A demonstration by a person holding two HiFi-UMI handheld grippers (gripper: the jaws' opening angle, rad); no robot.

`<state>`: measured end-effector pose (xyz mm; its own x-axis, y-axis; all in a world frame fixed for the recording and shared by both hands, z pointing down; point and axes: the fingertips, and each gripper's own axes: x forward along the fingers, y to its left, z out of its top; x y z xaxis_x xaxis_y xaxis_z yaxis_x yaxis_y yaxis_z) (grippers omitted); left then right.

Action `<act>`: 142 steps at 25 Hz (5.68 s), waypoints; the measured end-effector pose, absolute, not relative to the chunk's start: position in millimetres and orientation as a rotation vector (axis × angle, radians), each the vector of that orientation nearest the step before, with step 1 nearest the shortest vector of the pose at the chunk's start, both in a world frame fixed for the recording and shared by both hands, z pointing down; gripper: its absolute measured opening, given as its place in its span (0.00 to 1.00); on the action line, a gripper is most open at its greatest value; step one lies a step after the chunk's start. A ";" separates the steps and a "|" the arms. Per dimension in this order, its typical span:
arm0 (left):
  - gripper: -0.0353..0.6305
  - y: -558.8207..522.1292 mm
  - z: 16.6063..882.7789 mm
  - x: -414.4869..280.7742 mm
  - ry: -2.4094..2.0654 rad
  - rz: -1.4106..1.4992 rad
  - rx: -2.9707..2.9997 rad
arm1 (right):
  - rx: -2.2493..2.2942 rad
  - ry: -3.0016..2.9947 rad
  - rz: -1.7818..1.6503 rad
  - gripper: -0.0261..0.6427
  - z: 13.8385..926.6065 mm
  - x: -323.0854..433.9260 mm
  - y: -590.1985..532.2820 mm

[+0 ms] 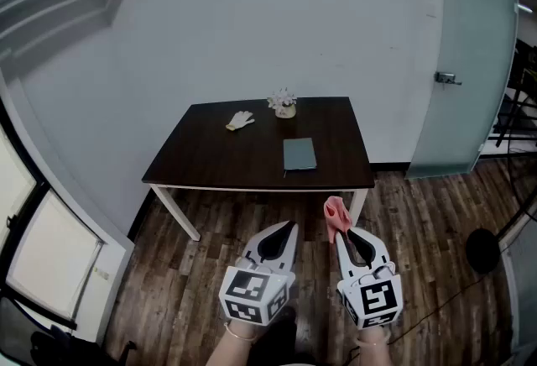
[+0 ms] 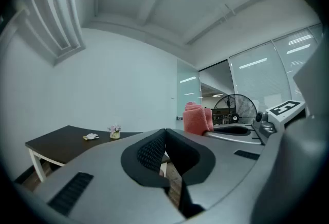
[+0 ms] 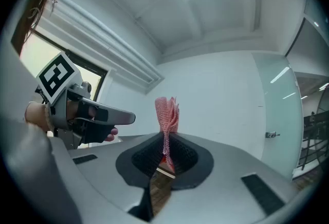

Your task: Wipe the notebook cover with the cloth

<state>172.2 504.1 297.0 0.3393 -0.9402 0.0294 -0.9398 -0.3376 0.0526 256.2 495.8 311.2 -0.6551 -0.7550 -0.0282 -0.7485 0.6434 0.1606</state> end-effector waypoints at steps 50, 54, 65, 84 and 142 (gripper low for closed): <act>0.08 141.3 346.6 5.1 -1.496 -0.009 2.535 | 1.423 -2.611 -0.242 0.08 323.9 83.3 136.9; 0.08 110.3 351.7 0.8 -1.493 -0.001 2.529 | 1.411 -2.608 -0.226 0.08 330.3 76.8 105.4; 0.08 7.7 372.9 -7.4 -1.503 0.052 2.485 | 1.340 -2.627 -0.197 0.08 356.2 68.8 -1.0; 0.08 -117.7 434.1 -36.2 -1.539 0.100 2.362 | 1.055 -2.579 -0.110 0.09 414.7 36.4 -137.8; 0.08 -238.2 651.2 -77.0 -0.980 0.540 2.258 | 0.561 -1.973 -0.016 0.09 662.7 -88.1 -279.4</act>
<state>-77.0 -238.2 651.2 0.6424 -0.5073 0.5744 -0.7567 -0.5387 0.3704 -88.1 -279.4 662.7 -0.3529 -0.3913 0.8499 -0.3778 0.8906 0.2532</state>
